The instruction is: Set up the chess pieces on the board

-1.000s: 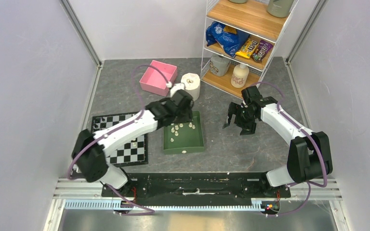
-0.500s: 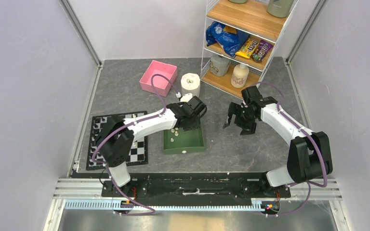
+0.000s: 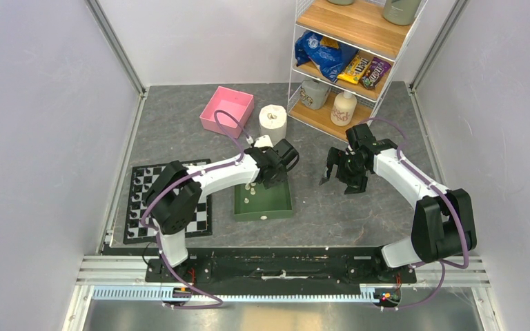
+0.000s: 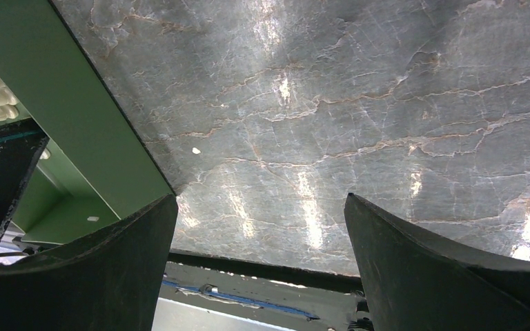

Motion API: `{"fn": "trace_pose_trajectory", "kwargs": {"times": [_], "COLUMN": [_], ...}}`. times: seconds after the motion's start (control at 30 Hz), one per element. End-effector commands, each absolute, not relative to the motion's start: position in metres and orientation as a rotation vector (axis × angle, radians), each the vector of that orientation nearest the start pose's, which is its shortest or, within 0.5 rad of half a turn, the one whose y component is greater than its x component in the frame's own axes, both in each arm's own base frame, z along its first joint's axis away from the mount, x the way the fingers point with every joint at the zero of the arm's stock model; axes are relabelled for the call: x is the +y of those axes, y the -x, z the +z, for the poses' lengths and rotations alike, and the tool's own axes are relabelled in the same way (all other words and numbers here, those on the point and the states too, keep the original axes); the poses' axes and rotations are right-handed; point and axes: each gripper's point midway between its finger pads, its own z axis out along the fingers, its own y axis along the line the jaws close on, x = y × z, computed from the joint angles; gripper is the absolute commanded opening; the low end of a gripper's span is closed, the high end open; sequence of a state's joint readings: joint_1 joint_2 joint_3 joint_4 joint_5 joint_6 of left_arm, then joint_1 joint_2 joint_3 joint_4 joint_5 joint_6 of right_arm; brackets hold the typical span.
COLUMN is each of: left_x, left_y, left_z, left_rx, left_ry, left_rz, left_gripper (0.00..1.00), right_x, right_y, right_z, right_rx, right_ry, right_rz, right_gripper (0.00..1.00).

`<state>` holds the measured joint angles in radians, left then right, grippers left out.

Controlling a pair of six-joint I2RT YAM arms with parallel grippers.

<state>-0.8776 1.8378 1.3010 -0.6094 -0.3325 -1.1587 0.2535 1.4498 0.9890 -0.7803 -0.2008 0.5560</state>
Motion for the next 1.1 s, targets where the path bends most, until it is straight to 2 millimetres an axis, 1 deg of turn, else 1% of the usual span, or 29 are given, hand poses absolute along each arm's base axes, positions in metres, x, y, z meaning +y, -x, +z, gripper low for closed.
{"fn": "trace_pose_trajectory", "kwargs": {"times": [0.0,0.3,0.43,0.73,0.9,1.0,1.07], "left_x": [-0.308,-0.311,-0.308,-0.308,-0.309,-0.309,-0.309], "left_y": [-0.3,-0.304,-0.304,-0.309,-0.308,-0.308,-0.308], "left_z": [0.067,0.057,0.052,0.047,0.042,0.042,0.04], "left_rx": [2.5,2.491,2.486,2.464,2.474,2.474,2.475], "left_ry": [0.6,0.649,0.673,0.695,0.692,0.693,0.69], "left_rz": [-0.229,-0.208,-0.191,-0.179,-0.175,-0.175,-0.173], "left_gripper": [0.4,0.39,0.39,0.37,0.34,0.28,0.27], "right_x": [0.122,0.121,0.121,0.121,0.121,0.121,0.121], "right_y": [-0.255,-0.255,-0.255,-0.256,-0.254,-0.254,-0.254], "right_z": [0.085,0.086,0.085,0.085,0.083,0.082,0.082], "right_rx": [2.83,2.828,2.83,2.83,2.839,2.841,2.84], "right_ry": [-0.361,-0.36,-0.356,-0.355,-0.356,-0.355,-0.354], "right_rz": [0.444,0.443,0.439,0.441,0.436,0.435,0.434], "right_gripper": [0.99,0.99,0.99,0.99,0.99,0.99,0.99]}}
